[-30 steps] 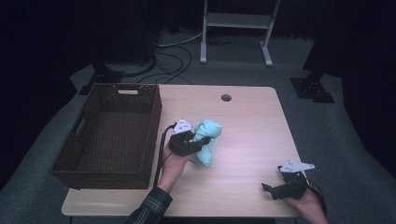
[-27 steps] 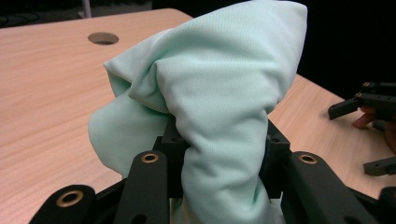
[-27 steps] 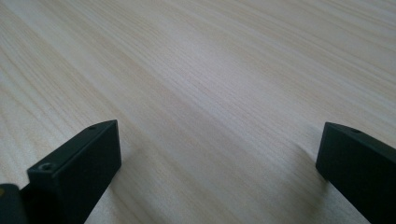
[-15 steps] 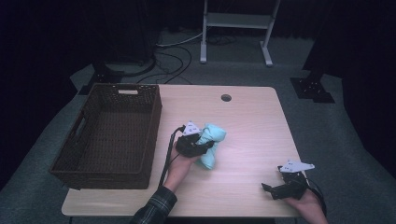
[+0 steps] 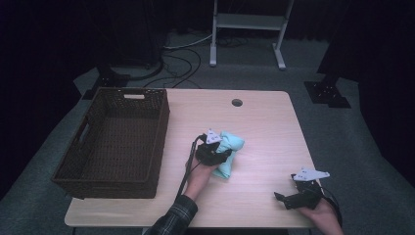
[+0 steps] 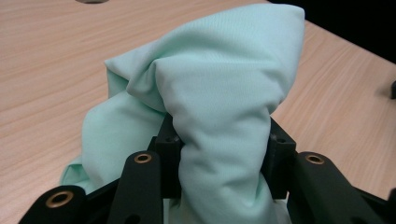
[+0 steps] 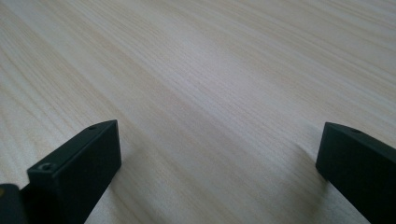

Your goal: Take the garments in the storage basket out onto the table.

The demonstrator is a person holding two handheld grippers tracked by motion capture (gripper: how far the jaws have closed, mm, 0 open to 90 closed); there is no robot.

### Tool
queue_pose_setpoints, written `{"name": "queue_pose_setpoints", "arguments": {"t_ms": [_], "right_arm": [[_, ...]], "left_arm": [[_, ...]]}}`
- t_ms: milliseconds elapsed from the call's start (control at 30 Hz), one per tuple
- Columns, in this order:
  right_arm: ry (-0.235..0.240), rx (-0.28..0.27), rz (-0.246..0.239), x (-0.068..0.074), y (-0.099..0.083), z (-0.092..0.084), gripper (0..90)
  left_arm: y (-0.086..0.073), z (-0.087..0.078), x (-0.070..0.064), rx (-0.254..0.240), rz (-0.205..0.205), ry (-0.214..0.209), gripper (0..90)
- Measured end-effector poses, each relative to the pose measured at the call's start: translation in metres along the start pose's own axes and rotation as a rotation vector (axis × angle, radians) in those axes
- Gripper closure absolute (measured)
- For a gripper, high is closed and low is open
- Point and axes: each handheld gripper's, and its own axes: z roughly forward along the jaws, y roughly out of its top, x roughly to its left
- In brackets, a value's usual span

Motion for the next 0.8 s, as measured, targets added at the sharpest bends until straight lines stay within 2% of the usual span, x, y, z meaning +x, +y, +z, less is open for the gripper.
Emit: {"name": "queue_pose_setpoints", "arguments": {"t_ms": [167,433,800], "right_arm": [[0.000,0.000,0.000,0.000,0.000,0.000,0.0],[0.000,0.000,0.000,0.000,0.000,0.000,0.0],[-0.001,0.001,0.001,0.000,0.000,0.000,0.0]], "left_arm": [[0.001,0.009,-0.002,0.026,0.012,0.022,58.2],[0.002,0.022,-0.007,0.042,0.006,0.058,57.3],[0.001,0.035,-0.008,0.066,0.001,0.082,52.0]]}}
